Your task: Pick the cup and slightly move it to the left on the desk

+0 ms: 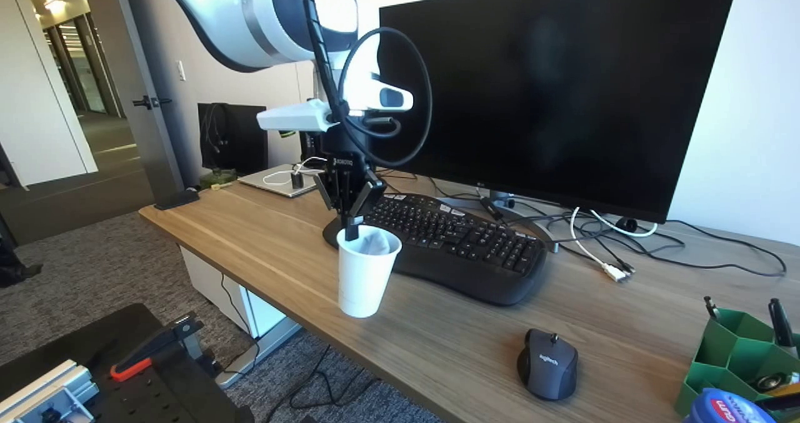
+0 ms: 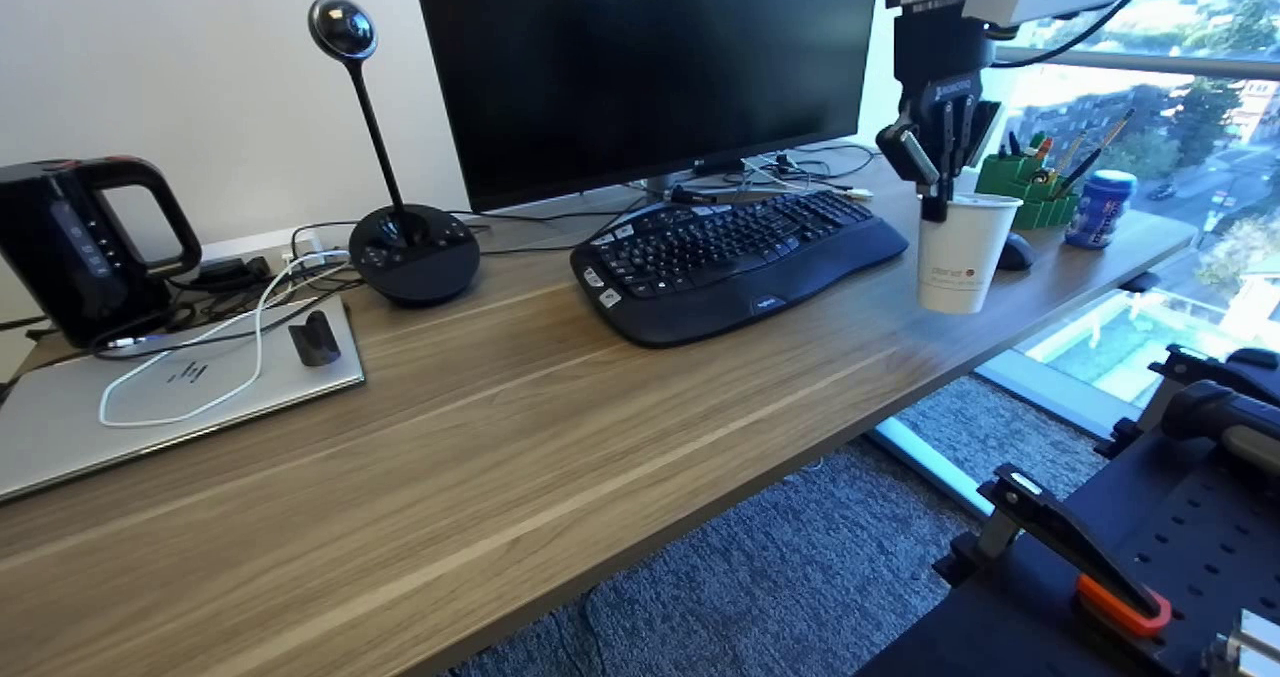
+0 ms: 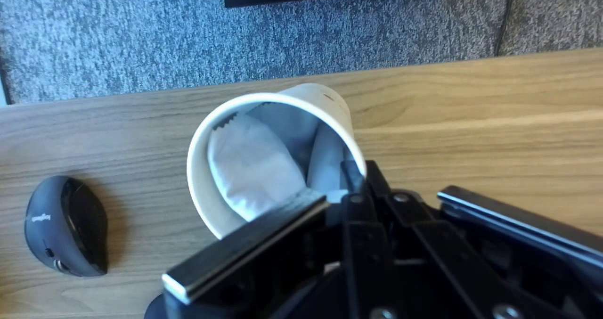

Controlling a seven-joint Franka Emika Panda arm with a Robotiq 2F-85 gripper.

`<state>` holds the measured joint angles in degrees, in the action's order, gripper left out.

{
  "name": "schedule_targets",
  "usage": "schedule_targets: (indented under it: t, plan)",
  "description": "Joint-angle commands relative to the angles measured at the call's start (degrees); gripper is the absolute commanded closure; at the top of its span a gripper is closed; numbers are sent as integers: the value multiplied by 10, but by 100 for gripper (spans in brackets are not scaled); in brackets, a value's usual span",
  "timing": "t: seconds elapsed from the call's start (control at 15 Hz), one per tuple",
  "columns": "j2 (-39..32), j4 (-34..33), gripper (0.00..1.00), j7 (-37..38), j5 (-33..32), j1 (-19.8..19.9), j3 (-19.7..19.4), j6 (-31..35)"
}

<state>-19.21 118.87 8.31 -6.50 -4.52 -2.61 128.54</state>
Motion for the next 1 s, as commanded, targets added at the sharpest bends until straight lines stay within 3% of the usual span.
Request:
schedule_targets:
  t: [0.0,0.47,0.93]
  plan:
    - [41,60,99,3,-26,-9,13,24]
    - [85,118,99,-6,-24,-18,39,51]
    - [138,130,99,-21,-1,-19,67,47]
